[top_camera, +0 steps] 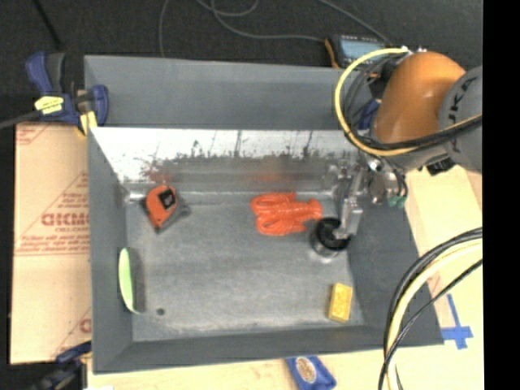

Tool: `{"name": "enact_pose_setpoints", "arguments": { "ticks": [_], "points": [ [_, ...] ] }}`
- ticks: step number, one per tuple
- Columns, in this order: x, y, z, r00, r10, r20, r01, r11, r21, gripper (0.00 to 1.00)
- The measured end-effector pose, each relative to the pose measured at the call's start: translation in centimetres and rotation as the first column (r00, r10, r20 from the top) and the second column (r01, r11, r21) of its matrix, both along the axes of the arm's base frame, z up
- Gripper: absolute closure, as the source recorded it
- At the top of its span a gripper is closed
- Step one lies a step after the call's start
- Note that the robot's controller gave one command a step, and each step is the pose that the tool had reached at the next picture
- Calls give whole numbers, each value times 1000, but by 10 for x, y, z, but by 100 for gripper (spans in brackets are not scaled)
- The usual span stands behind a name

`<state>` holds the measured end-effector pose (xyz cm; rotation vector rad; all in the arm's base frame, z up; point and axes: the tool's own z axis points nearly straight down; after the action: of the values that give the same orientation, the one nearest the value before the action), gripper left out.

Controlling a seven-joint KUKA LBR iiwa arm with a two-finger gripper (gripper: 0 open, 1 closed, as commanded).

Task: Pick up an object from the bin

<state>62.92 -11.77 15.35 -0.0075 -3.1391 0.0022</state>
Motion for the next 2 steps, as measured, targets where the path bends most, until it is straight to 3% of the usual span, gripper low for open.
{"name": "enact_pose_setpoints", "arguments": {
  "ticks": [1,2],
  "points": [
    [1,0,5,1000,2,7,-2,1000,-1,0],
    [-16,8,-19,983,182,14,-182,983,-4,0]
  ]
}}
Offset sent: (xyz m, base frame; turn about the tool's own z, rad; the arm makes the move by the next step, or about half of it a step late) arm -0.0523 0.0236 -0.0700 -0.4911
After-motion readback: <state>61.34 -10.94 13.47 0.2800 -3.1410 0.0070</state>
